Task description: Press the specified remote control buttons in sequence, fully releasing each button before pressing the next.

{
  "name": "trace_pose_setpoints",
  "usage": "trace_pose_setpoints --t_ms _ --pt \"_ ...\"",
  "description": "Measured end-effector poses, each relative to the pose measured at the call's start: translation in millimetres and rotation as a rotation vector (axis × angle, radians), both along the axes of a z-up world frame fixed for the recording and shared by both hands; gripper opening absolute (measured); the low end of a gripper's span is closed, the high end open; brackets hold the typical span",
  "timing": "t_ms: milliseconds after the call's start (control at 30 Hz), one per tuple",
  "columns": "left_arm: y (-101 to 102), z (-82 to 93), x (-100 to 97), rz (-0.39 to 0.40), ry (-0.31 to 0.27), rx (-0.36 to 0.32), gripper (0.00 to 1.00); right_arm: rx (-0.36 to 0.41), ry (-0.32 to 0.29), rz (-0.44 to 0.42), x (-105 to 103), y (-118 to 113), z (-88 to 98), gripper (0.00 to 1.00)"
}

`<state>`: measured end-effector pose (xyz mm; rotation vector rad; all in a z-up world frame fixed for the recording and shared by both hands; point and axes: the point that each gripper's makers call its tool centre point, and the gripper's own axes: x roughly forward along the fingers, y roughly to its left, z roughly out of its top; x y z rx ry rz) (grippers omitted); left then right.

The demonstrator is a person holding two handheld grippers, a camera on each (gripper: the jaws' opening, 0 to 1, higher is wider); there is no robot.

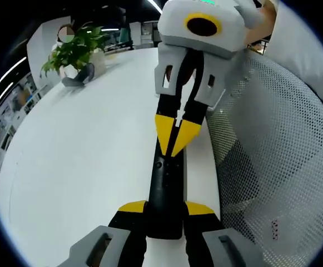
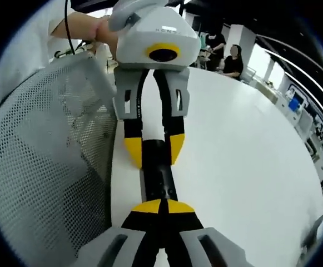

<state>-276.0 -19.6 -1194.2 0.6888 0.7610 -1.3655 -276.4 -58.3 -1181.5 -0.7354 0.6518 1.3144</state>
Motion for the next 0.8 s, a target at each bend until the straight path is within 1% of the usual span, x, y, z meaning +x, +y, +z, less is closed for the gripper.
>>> trace_pose_setpoints --t_ms 100,333,500,533,567,667,700,800 --pt "-0.1 0.1 -0.1 0.001 0.001 0.001 0.24 -0.023 0.018 0.014 -0.6 1.1 0.2 0.00" --pt "-0.3 -0.1 -0.1 0.005 0.002 0.000 0.24 -0.091 -0.002 0.064 -2.7 1.0 -0.7 0.00" --pt "-0.2 -0.1 -0.2 0.002 0.001 0.001 0.24 -0.148 0.003 0.064 -1.6 2.1 -2.7 0.00" --pt "-0.2 -0.1 -0.1 0.000 0.001 0.002 0.24 -0.159 -0.002 0.064 -1.9 2.2 -3.0 0.00" --pt "-0.1 -0.2 -0.1 -0.001 0.001 0.002 0.24 -0.176 -0.025 0.083 -1.9 1.6 -3.2 0.00" --pt "0.0 -0.2 -0.1 -0.003 0.001 0.001 0.24 -0.167 -0.043 0.076 -2.3 0.7 -3.5 0.00" --pt "0.0 -0.2 -0.1 -0.003 0.001 0.002 0.24 -0.149 -0.036 0.046 -1.4 0.6 -3.0 0.00" --pt "0.1 -0.3 -0.1 -0.005 0.000 0.005 0.24 -0.141 -0.030 0.033 -0.7 0.5 -2.5 0.00"
